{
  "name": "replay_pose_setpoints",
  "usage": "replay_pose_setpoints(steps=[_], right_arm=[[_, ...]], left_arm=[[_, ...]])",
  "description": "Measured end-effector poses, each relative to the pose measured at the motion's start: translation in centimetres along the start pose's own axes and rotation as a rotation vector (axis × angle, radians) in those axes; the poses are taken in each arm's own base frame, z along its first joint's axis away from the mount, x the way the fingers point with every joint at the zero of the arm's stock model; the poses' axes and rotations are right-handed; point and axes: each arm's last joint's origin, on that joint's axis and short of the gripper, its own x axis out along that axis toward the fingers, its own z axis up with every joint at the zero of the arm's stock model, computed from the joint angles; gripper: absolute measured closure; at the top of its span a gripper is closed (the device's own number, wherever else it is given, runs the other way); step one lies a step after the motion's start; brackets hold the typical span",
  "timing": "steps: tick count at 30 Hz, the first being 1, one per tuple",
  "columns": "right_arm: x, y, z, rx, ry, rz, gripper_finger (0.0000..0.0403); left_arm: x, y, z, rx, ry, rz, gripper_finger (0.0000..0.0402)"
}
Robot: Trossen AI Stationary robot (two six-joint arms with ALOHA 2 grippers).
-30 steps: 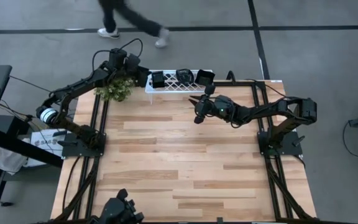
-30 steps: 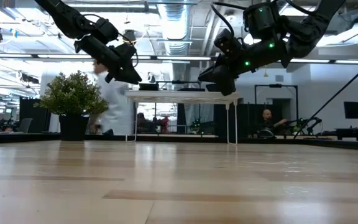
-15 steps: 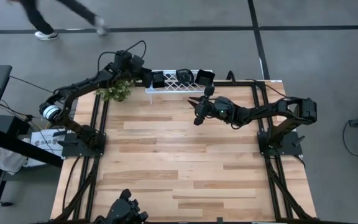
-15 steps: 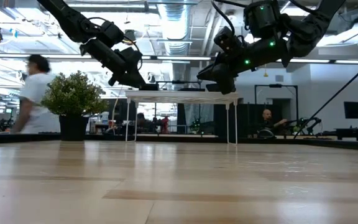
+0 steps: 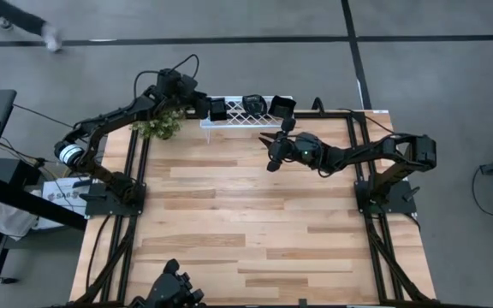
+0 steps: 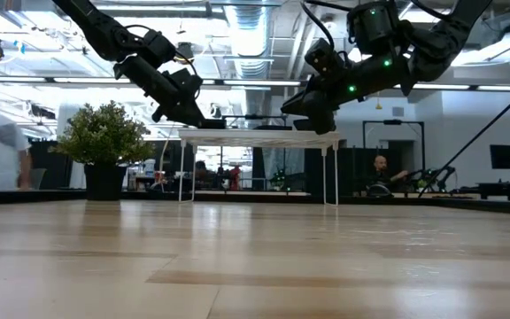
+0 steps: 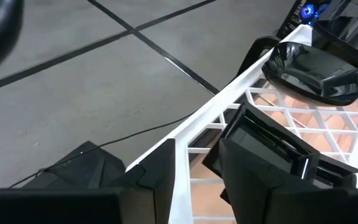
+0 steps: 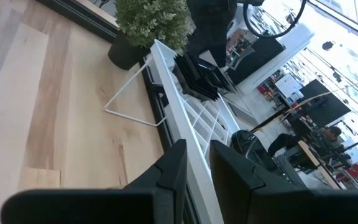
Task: Pick & Place Mini shaped plates
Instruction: Stack the black square plate on top of the black square plate on the shelf
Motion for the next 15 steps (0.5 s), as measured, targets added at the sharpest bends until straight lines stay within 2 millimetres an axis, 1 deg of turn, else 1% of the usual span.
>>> replay_pose_setpoints(steps=[3, 8, 15], right_arm=[[0.00, 0.01, -0.01, 0.000, 0.000, 0.000, 0.0338], [0.00, 0.01, -0.01, 0.000, 0.000, 0.000, 0.0338], [0.01, 0.01, -0.01, 0.000, 0.000, 0.000, 0.0338]], left_arm=[[0.02, -0.03, -0.06, 0.000, 0.001, -0.004, 0.0276], [0.16, -0.06, -0.79, -0.005, 0.023, -0.006, 0.0276], [0.27, -0.44, -0.80, 0.004, 0.018, -0.015, 0.0276]])
